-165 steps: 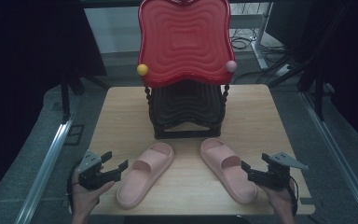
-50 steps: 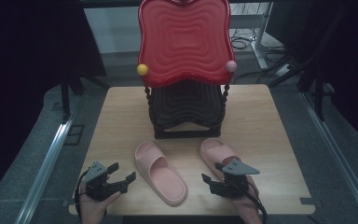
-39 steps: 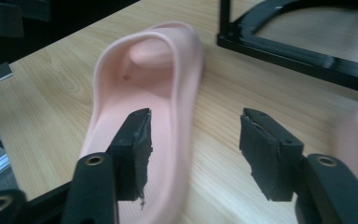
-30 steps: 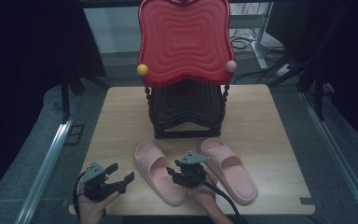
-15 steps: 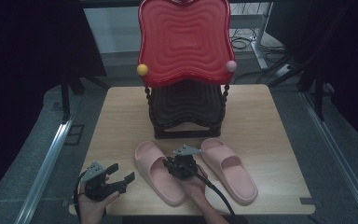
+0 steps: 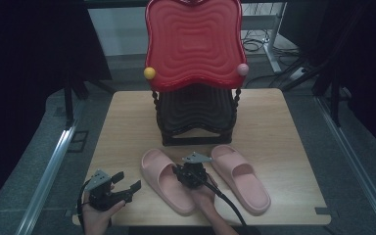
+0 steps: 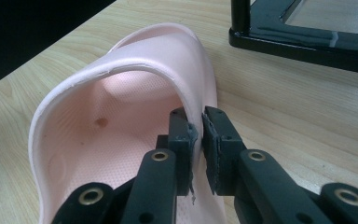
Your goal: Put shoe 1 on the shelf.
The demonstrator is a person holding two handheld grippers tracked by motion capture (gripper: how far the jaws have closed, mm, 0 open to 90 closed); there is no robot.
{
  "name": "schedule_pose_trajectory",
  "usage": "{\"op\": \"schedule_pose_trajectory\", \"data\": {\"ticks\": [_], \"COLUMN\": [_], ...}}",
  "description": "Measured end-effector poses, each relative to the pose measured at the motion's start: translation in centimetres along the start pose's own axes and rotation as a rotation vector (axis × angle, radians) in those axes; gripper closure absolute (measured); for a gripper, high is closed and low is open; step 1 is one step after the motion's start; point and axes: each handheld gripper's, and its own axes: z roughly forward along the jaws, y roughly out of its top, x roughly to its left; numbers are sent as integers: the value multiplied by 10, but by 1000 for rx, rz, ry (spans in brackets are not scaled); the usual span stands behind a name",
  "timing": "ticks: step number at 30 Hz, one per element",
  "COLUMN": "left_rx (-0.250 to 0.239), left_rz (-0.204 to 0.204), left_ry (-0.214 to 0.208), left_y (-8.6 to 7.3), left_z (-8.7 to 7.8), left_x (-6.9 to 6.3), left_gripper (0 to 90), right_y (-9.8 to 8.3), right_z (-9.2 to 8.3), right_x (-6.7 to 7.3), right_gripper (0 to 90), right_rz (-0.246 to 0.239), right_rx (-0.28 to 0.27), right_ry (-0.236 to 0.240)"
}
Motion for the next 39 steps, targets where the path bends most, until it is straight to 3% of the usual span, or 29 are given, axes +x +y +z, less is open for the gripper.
{"op": "schedule_pose_trajectory", "data": {"ticks": [9,23,30,36,39], "left_rx": [-8,2,-4,3,9], "left_rz": [1,-1,3,5,7], "left_ry": [7,6,7,4,2], "left_y": [0,-1,-1,-1,-1], "left_z": [-1,1,1,2,2], "left_x": [0,0,-2,-2,-3], "left_gripper": [179,178,179,178,178], "right_y": [2,6,13,26,34], "right_z": [-12,-45,-70,-98,-113], "right_x": [0,-6,-9,-14,-16], "right_gripper": [822,820,821,821,821], "right_rz": [6,50,74,118,117], "right_rx": [-28,-136,-202,-290,-333], "right_ry": [13,26,34,69,58]}}
